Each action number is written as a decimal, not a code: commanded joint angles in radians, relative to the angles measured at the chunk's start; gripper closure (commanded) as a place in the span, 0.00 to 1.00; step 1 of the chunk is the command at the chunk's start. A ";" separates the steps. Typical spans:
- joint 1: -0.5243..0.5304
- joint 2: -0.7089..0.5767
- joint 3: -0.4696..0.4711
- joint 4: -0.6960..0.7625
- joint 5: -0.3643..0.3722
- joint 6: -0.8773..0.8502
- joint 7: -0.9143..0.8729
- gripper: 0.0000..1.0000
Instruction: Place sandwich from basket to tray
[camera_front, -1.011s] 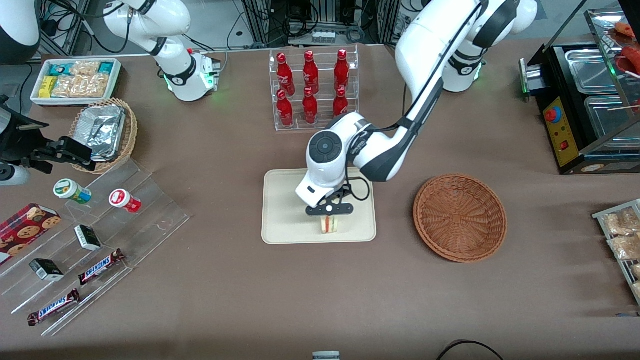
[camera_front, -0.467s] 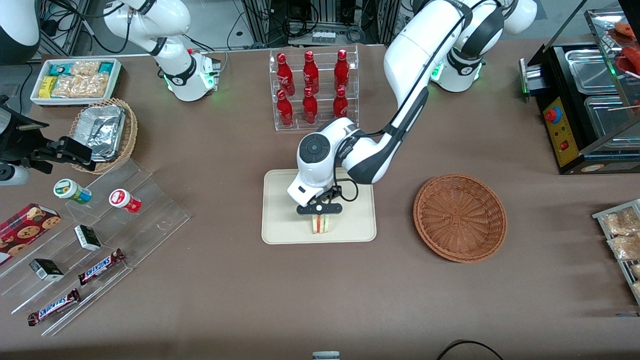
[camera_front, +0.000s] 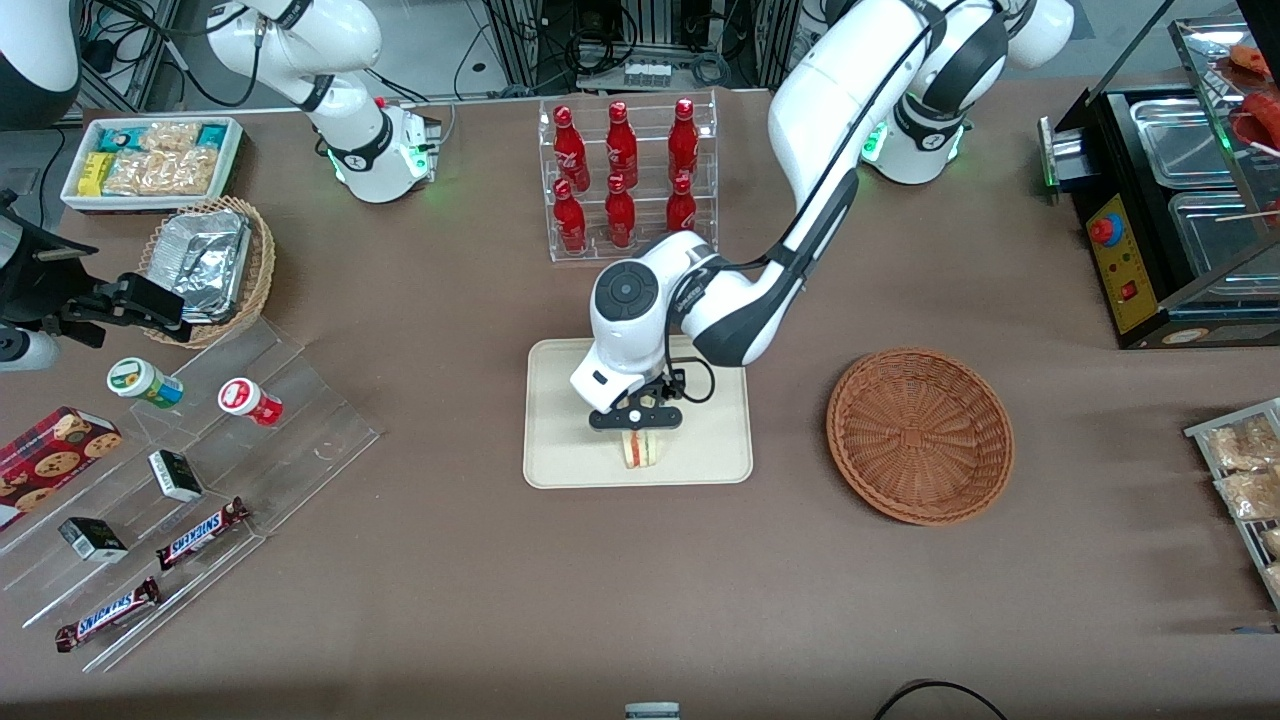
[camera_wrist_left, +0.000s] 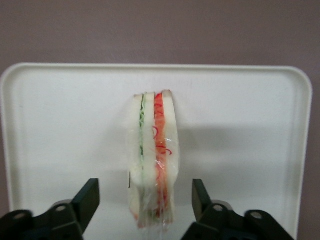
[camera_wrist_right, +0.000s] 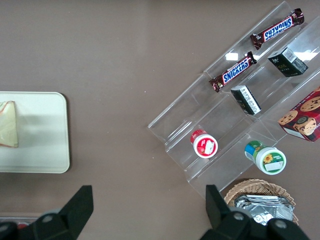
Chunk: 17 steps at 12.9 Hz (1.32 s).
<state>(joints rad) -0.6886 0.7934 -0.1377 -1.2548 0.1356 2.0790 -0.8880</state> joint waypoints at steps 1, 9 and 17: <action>0.062 -0.162 0.007 -0.023 -0.002 -0.140 -0.016 0.01; 0.388 -0.492 0.007 -0.152 -0.036 -0.442 0.206 0.01; 0.731 -0.680 0.009 -0.284 -0.109 -0.499 0.716 0.01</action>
<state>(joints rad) -0.0203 0.1762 -0.1168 -1.4718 0.0606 1.5830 -0.2640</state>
